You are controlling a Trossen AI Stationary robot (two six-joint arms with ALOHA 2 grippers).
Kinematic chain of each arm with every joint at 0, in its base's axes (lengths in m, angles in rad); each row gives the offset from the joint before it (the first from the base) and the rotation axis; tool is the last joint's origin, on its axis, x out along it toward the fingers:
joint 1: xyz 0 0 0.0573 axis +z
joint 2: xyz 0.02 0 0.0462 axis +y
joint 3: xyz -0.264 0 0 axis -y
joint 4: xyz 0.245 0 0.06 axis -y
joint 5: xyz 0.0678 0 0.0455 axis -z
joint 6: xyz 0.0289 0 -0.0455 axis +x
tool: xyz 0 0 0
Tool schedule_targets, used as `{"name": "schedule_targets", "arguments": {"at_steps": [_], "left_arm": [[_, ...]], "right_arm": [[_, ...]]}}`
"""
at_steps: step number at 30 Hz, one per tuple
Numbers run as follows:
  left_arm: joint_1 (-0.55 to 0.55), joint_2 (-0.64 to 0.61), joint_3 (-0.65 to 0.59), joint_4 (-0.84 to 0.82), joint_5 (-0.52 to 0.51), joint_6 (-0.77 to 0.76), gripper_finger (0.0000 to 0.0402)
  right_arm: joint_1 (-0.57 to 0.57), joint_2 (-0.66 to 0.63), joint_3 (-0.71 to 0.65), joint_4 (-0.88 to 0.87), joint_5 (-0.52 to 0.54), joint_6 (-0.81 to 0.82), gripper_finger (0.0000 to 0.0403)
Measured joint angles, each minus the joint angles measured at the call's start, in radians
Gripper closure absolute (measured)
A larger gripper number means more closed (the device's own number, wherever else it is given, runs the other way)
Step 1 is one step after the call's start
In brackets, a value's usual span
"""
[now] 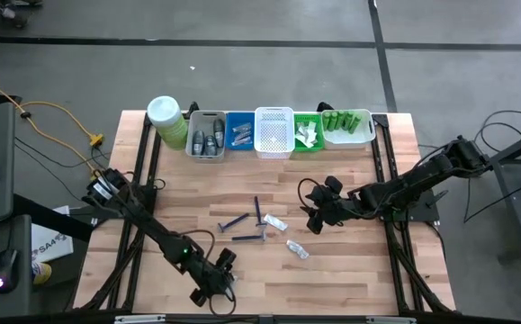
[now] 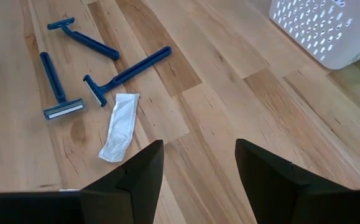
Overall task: Pick & Place Travel size toiletries
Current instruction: Put the bottom white bandage pack into the green bin
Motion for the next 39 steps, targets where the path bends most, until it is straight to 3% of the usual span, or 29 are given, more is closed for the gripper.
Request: {"name": "schedule_targets", "arguments": {"at_steps": [6,19,22,28,35,39], "left_arm": [[0.0,0.034,0.002,-0.042,-0.005,-0.033,0.0205],[0.0,0.047,-0.002,-0.048,-0.095,-0.118,0.0377],[-0.001,0.039,-0.004,-0.046,-0.124,-0.161,0.0393],[0.0,0.04,-0.007,-0.009,-0.251,-0.185,0.0397],[0.003,0.025,-0.011,-0.017,-0.588,-0.184,0.0399],[0.039,-0.024,-0.012,-0.01,-0.722,-0.175,0.04]], "right_arm": [[0.0,0.0,0.0,0.0,0.0,0.0,0.021],[0.0,0.0,0.0,0.0,0.0,-0.007,0.021],[0.0,0.001,0.0,-0.001,0.0,-0.008,0.021],[0.0,0.02,0.0,0.0,0.009,-0.052,0.021],[0.004,0.104,-0.002,0.094,0.022,-0.149,0.021],[0.024,0.134,-0.002,0.196,0.015,-0.24,0.021]]}}
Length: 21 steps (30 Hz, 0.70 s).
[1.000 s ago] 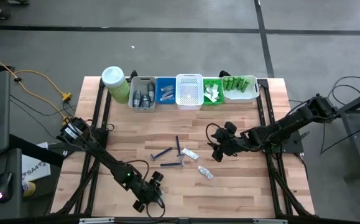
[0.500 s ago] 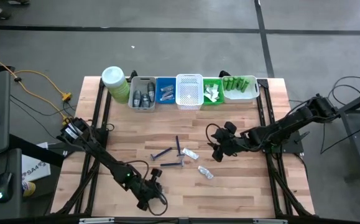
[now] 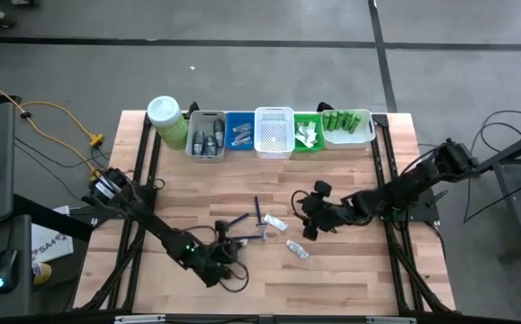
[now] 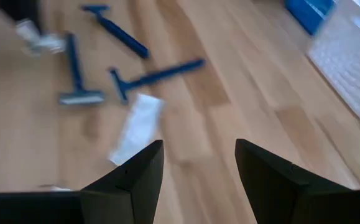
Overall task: Pick & Place Travel size toiletries
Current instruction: Put the bottom white bandage pack into the green bin
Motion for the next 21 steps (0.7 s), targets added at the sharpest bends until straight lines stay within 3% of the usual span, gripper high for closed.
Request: {"name": "schedule_targets", "arguments": {"at_steps": [6,14,21], "left_arm": [[0.111,-0.062,0.002,0.044,-0.063,0.145,0.0401],[0.319,-0.073,0.004,0.039,-0.094,0.163,0.0401],[0.411,-0.073,0.004,0.039,-0.092,0.221,0.0401]], "right_arm": [[0.015,0.058,0.0,0.159,-0.018,-0.115,0.021],[-0.032,0.185,0.001,0.424,-0.018,-0.325,0.021],[-0.119,0.202,0.001,0.409,-0.027,-0.358,0.021]]}}
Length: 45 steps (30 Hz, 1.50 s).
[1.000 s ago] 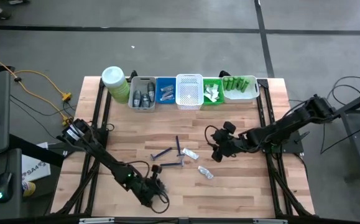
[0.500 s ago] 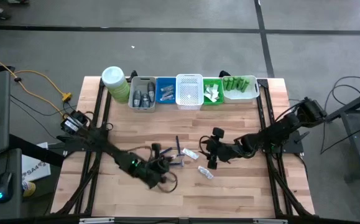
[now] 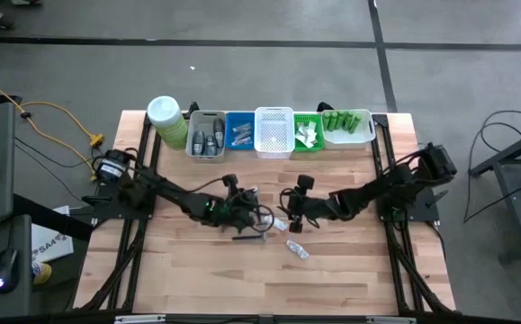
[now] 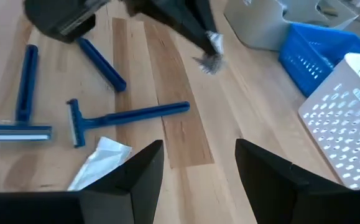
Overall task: Pick & Place Travel size toiletries
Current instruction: Put the bottom white bandage pack into the green bin
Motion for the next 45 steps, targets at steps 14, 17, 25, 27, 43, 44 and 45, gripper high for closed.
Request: {"name": "schedule_targets", "arguments": {"at_steps": [14,17,25,27,43,44,45], "left_arm": [[0.158,-0.002,0.002,-0.053,0.06,0.06,0.0402],[0.169,-0.002,0.002,-0.061,0.074,0.059,0.0402],[0.181,-0.003,0.003,-0.099,0.05,0.062,0.0401],[0.195,-0.003,0.003,-0.108,0.051,0.071,0.0401],[0.265,-0.003,0.003,0.125,0.267,0.246,0.0401],[0.265,-0.003,0.003,0.142,0.278,0.265,0.0401],[0.265,-0.003,0.003,0.161,0.298,0.284,0.0401]], "right_arm": [[-0.156,0.0,0.0,-0.006,-0.156,-0.071,0.021],[-0.165,0.0,0.0,-0.005,-0.168,-0.101,0.021],[-0.193,0.0,0.0,0.03,-0.172,-0.17,0.021],[-0.198,-0.001,0.0,0.032,-0.171,-0.18,0.021],[-0.262,-0.009,0.001,0.128,-0.36,-0.258,0.021],[-0.268,-0.009,0.001,0.132,-0.338,-0.262,0.021],[-0.276,-0.009,0.001,0.14,-0.32,-0.264,0.021]]}}
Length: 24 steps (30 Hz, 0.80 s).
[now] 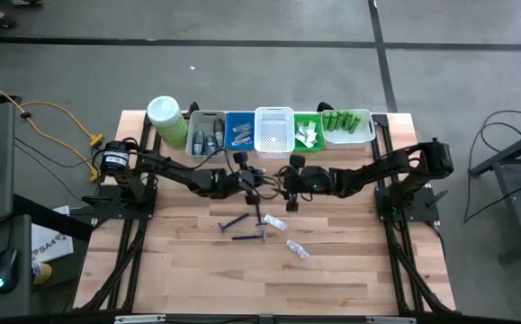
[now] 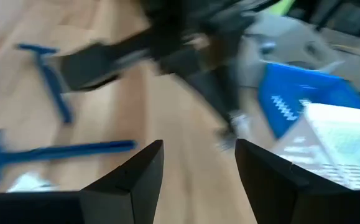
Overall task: Pick & Place Travel size toiletries
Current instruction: Put the bottom white bandage pack into the green bin
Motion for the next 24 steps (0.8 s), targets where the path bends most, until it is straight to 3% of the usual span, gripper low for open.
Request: {"name": "schedule_targets", "arguments": {"at_steps": [24], "left_arm": [[0.0,0.0,0.0,0.211,0.258,0.076,0.0401]], "right_arm": [[-0.053,0.0,0.0,0.01,0.011,-0.025,0.0211]]}}
